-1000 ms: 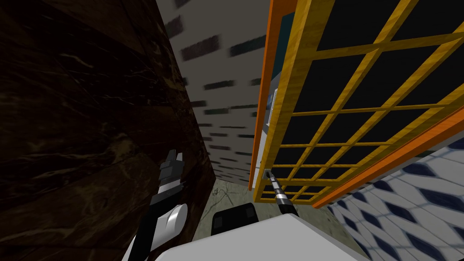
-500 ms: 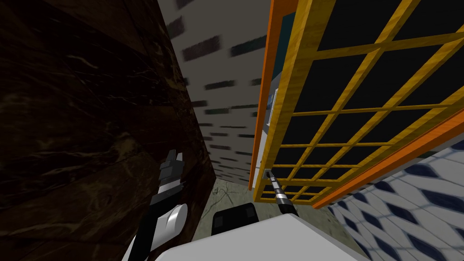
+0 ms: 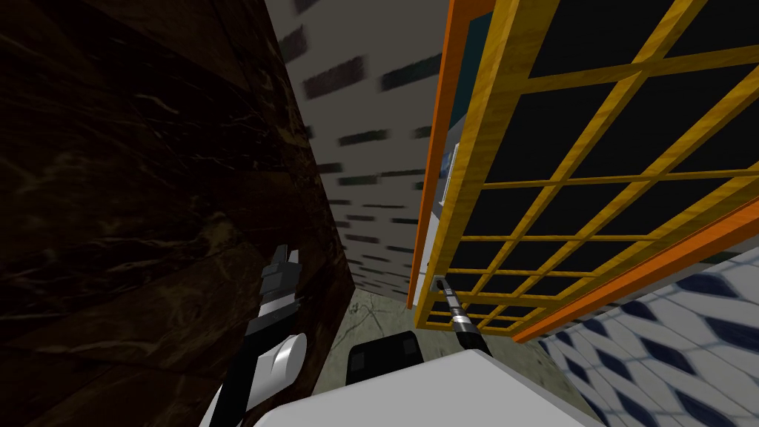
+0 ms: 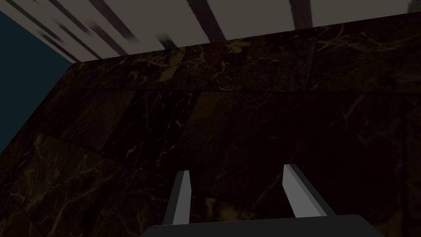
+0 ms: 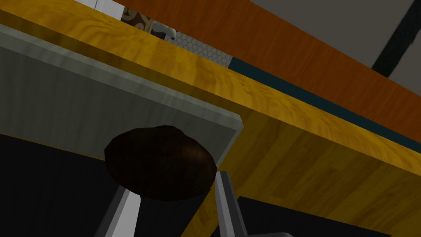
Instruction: Pull the door open
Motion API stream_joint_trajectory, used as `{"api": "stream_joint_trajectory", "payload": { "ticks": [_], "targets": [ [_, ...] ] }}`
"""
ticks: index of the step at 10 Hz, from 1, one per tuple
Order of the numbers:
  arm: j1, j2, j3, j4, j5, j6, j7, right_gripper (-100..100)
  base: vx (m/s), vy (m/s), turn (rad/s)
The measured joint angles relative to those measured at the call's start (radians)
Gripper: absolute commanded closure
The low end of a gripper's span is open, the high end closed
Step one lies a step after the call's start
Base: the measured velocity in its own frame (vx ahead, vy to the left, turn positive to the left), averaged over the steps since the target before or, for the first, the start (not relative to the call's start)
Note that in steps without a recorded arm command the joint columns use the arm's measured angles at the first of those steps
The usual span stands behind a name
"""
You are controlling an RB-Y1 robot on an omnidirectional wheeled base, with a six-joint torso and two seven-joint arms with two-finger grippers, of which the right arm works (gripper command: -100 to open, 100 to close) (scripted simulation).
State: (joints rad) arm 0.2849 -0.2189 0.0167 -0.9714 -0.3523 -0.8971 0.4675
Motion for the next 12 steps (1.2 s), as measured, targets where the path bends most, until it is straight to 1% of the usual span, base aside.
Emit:
{"api": "stream_joint_trajectory", "payload": {
  "ticks": [2,3,5,6,7,8,9,10,11,12],
  "targets": [
    [-0.003,-0.006,-0.002,0.007,-0.008,-0.001,-0.054,100,-0.057,-0.001,0.068],
    [-0.013,-0.006,-0.004,0.019,-0.012,-0.002,-0.080,100,-0.048,-0.006,0.018],
    [-0.015,-0.008,-0.003,0.027,-0.017,-0.005,-0.122,100,-0.043,-0.008,0.075],
    [-0.016,-0.009,-0.005,0.028,-0.021,-0.004,-0.149,100,-0.043,-0.017,0.028],
    [-0.015,-0.007,-0.005,0.019,-0.024,0.005,-0.164,100,-0.045,-0.001,0.042],
    [-0.020,-0.009,-0.005,0.026,-0.027,0.004,-0.189,100,-0.060,-0.003,0.083],
    [-0.033,-0.010,-0.007,0.048,-0.031,-0.006,-0.217,100,-0.047,-0.007,0.042],
    [-0.032,-0.011,-0.006,0.050,-0.033,-0.008,-0.237,100,-0.051,-0.001,0.046],
    [-0.028,-0.013,-0.006,0.044,-0.037,-0.003,-0.263,100,-0.068,-0.016,0.106],
    [-0.038,-0.014,-0.007,0.056,-0.042,-0.003,-0.291,100,-0.052,-0.015,0.045]
  ]
}}
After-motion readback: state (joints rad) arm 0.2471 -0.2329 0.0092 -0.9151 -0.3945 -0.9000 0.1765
